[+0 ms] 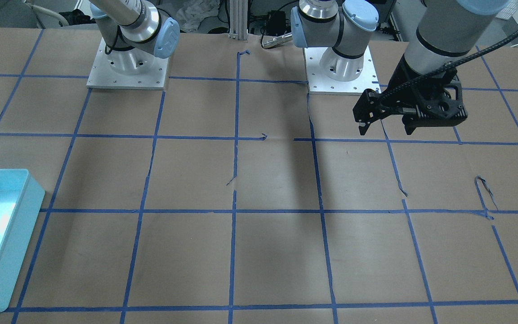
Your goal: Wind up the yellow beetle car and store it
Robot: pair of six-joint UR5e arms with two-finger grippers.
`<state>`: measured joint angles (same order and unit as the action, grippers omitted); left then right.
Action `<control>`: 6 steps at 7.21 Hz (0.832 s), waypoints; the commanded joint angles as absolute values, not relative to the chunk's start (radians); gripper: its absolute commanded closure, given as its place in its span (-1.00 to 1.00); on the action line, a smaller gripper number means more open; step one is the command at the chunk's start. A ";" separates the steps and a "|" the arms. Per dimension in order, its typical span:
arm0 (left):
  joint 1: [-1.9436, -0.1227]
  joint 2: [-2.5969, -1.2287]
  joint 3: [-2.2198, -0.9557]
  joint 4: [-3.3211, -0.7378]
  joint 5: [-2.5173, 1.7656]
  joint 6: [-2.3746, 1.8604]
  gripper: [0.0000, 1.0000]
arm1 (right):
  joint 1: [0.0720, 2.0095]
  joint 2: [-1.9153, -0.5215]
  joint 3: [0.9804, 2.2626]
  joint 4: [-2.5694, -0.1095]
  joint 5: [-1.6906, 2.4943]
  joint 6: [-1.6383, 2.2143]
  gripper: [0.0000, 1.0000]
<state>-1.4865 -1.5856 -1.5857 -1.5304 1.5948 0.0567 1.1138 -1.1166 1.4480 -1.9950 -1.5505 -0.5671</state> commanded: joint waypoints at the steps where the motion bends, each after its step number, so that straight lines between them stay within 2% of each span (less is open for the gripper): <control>1: -1.486 -1.586 -1.592 -1.528 1.594 0.057 -1.00 | 1.286 -1.312 1.445 -1.773 -1.560 -0.318 -1.00; 5: -1.486 -1.586 -1.592 -1.526 1.592 0.057 -1.00 | 1.581 -1.468 1.460 -1.664 -1.557 -0.039 -1.00; 6: -1.486 -1.585 -1.591 -1.528 1.594 0.057 -1.00 | 1.601 -1.483 1.462 -1.663 -1.552 -0.020 -1.00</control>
